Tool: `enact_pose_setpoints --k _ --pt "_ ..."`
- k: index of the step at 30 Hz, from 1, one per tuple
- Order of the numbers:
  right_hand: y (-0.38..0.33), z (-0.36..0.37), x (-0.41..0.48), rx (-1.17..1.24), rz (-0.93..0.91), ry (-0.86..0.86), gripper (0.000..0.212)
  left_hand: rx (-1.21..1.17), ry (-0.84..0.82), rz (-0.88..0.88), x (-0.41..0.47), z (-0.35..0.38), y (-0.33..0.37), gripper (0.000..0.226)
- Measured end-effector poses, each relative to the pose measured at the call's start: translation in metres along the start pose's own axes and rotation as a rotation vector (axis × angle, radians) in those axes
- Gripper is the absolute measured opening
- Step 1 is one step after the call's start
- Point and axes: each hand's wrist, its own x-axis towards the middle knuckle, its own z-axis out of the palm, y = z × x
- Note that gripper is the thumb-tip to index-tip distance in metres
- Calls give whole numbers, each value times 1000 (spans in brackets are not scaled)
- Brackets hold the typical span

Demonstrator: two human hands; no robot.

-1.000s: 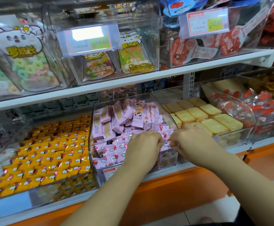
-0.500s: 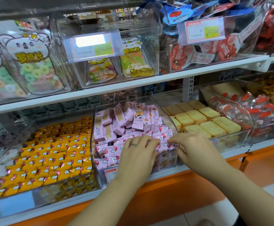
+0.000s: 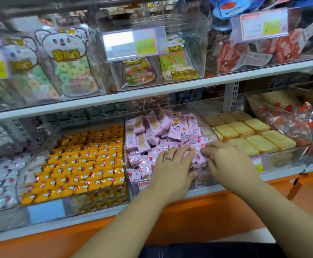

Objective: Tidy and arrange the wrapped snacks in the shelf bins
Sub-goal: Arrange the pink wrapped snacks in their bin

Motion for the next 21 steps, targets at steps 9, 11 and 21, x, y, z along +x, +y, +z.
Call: enact_pose_setpoints --k 9,11,21 --pt "-49 3 26 454 -143 126 19 -28 341 -183 -43 -37 -62 32" --pt "-64 9 33 464 -215 65 22 10 320 -225 -51 -39 -82 19" --pt "-101 36 62 260 -283 132 33 -32 221 -292 -51 -33 -104 25"
